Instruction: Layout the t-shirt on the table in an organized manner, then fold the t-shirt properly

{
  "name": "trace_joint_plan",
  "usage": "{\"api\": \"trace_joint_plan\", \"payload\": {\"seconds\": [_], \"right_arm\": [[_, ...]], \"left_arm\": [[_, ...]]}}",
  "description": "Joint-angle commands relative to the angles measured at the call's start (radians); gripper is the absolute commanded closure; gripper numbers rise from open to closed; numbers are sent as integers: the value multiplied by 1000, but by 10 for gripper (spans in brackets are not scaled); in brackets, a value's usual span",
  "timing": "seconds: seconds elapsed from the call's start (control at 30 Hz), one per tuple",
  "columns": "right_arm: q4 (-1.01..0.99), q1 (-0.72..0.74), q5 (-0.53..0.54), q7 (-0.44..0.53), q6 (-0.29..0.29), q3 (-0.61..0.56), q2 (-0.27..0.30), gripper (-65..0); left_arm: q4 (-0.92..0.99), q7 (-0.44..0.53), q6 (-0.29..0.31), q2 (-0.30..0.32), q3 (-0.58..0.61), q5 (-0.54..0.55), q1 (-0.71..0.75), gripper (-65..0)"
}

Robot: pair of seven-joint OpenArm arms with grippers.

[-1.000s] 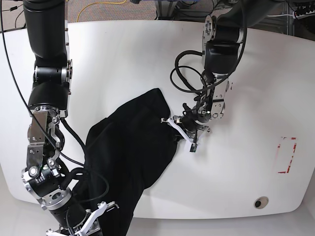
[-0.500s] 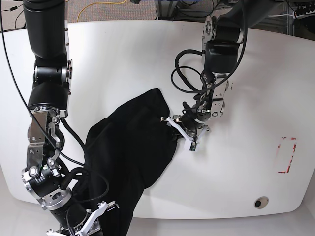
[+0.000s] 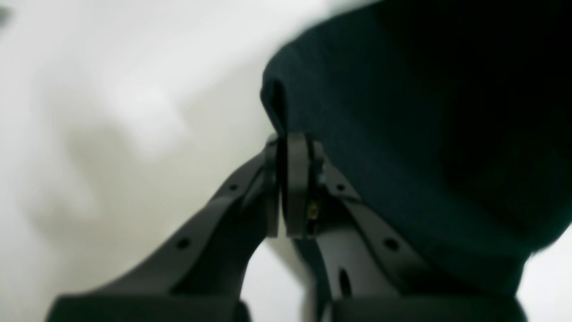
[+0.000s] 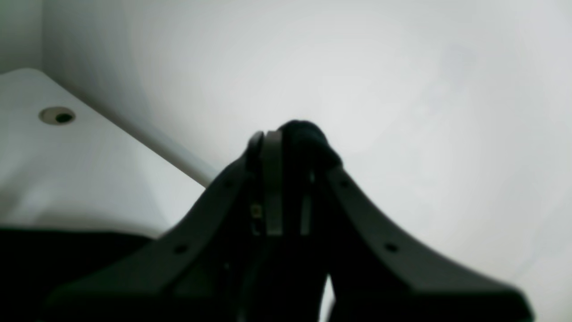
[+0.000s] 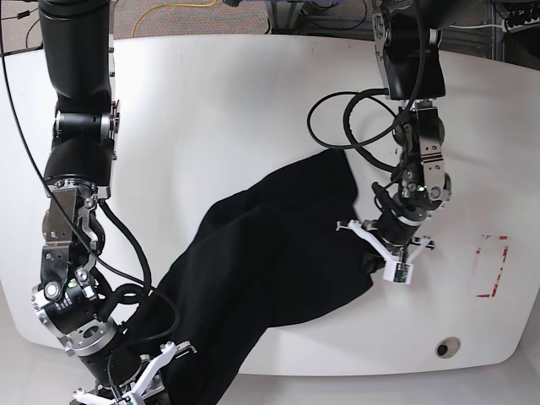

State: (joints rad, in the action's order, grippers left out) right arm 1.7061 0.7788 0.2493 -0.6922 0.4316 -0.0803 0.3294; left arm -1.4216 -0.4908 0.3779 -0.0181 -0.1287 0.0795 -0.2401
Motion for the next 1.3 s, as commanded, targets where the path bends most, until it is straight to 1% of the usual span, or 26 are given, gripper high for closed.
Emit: {"api": "trace_joint_plan", "payload": {"seconds": [0.0, 0.2, 0.33, 0.4, 0.47, 0.63, 0.9, 1.03, 1.13, 1.27], "right_arm": [[10, 38, -1, 30, -9, 7, 17, 0], [-18, 43, -3, 30, -9, 7, 20, 0], [-48, 52, -3, 30, -9, 7, 49, 0], [-76, 67, -3, 32, -9, 7, 53, 0], [-113, 89, -3, 32, -9, 7, 58, 0], [-205, 159, -3, 32, -9, 7, 60, 0], [-288, 236, -3, 32, -9, 3, 60, 0], [-285, 238, -3, 32, -9, 1, 56, 0], [-285, 236, -3, 32, -9, 1, 53, 0], [-280, 235, 2, 32, -9, 1, 52, 0]], "left_arm": [[-112, -38, 36, 16, -30, 9, -14, 0], [-295, -161, 95, 56, -153, 9, -18, 0], [-385, -233, 142, 83, -210, 9, -38, 0], [-423, -270, 155, 99, -242, 9, -60, 0], [-460, -329, 169, 112, -283, 9, -91, 0], [-503, -428, 212, 152, -352, 9, -184, 0], [-506, -540, 244, 208, -392, 9, -322, 0], [-505, -567, 255, 203, -381, 7, -324, -1], [-493, -572, 261, 172, -334, 7, -275, -93], [-470, -567, 255, 117, -292, 7, -195, -269]]}}
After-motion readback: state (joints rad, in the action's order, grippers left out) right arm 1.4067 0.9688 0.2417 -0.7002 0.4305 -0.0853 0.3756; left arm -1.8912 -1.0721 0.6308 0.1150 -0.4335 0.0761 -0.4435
